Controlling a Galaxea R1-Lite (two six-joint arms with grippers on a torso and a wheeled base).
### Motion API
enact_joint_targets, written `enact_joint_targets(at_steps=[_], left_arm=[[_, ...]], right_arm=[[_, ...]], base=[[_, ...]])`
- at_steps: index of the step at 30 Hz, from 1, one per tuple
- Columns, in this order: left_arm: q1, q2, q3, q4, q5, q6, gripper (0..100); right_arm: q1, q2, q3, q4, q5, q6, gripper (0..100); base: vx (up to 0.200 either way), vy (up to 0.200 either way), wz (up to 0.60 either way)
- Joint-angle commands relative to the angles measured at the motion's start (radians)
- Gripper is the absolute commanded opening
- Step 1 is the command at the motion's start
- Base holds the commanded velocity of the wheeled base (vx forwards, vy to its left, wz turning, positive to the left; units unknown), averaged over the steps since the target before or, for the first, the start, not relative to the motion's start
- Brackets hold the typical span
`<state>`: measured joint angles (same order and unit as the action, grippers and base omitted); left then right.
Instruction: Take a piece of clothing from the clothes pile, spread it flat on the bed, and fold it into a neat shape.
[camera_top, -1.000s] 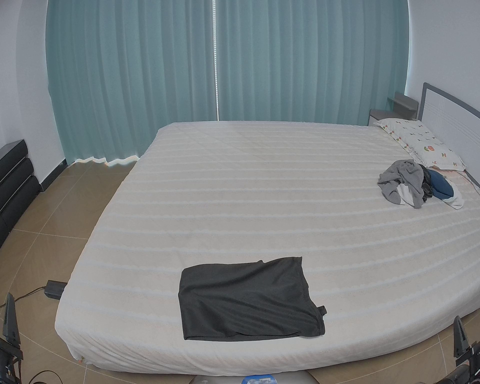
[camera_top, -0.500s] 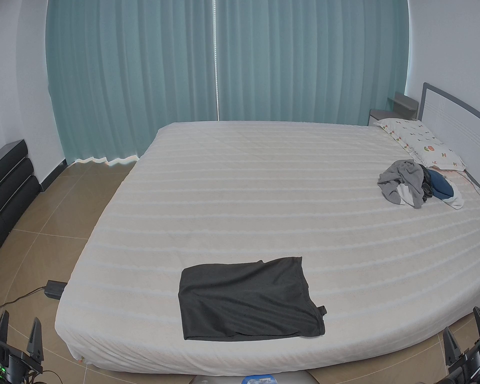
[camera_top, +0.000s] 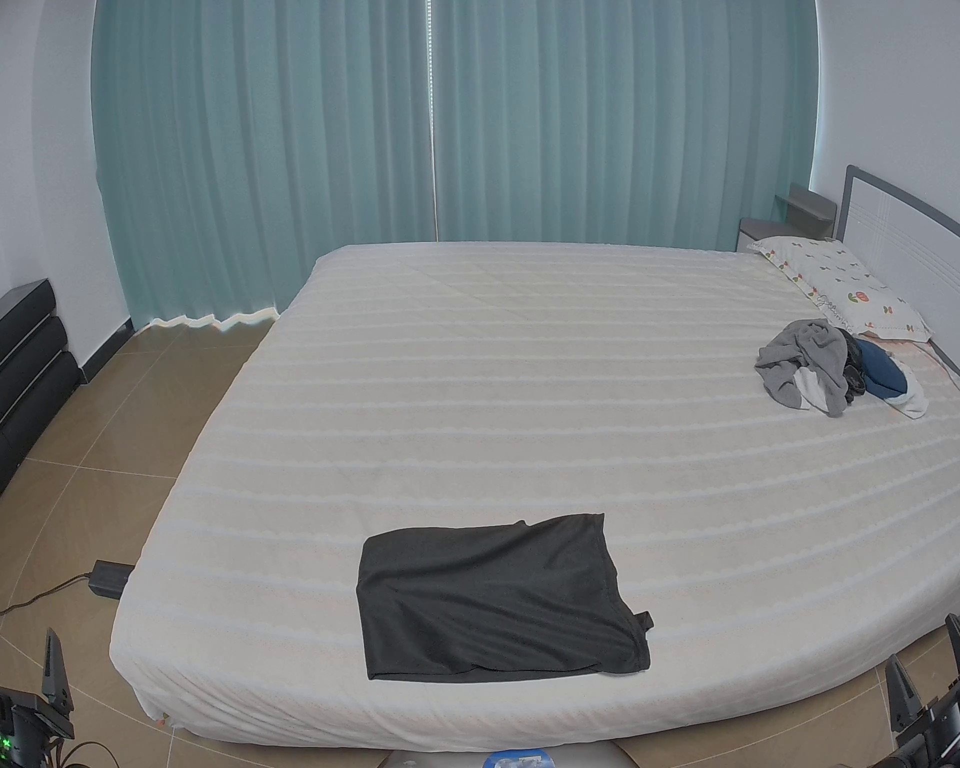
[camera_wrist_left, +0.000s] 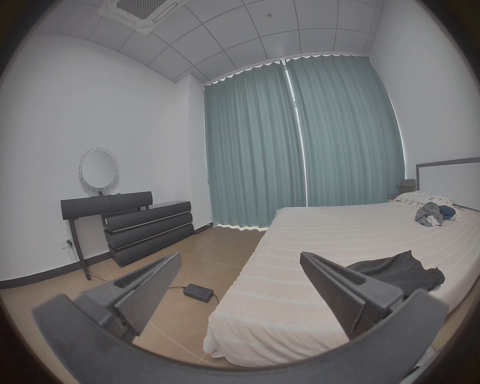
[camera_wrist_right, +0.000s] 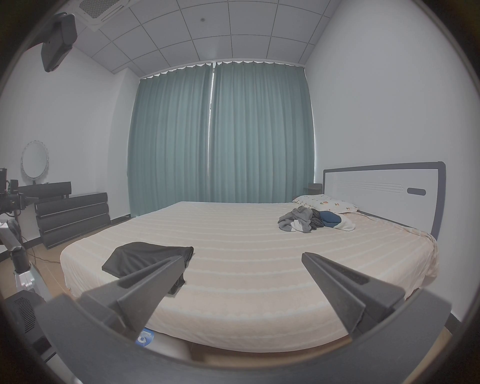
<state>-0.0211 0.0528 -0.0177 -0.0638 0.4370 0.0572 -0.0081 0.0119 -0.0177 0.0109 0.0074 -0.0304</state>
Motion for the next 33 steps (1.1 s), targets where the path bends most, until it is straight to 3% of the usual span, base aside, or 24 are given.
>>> enact_joint_targets(at_steps=[1, 4, 5, 7, 12, 13, 33], left_arm=[[0.024, -0.053, 0.018, -0.001, -0.063, 0.001, 100], [0.023, -0.053, 0.018, -0.001, -0.081, 0.001, 100], [0.024, -0.053, 0.018, 0.002, -0.285, -0.020, 100], [0.024, -0.053, 0.016, 0.002, -0.383, -0.022, 100], [0.023, -0.053, 0.012, 0.013, -0.448, -0.017, 100], [0.023, -0.053, 0.018, 0.050, -0.494, -0.016, 100], [0.023, -0.053, 0.015, 0.070, -0.509, -0.051, 100]], right_arm=[[0.000, -0.009, 0.013, -0.002, 0.002, 0.001, 100], [0.000, -0.009, 0.013, -0.002, 0.002, 0.001, 100], [0.000, -0.009, 0.015, -0.003, 0.008, 0.004, 100], [0.000, -0.009, 0.015, -0.003, 0.009, 0.007, 100], [0.000, -0.009, 0.015, -0.003, 0.009, 0.007, 100], [0.002, -0.009, 0.015, -0.003, 0.011, 0.007, 100], [0.002, -0.009, 0.018, -0.014, 0.019, 0.027, 100]], base=[[0.000, 0.000, 0.00], [0.000, 0.000, 0.00], [0.000, 0.000, 0.00], [0.000, 0.000, 0.00], [0.000, 0.000, 0.00], [0.000, 0.000, 0.00], [0.000, 0.000, 0.00]])
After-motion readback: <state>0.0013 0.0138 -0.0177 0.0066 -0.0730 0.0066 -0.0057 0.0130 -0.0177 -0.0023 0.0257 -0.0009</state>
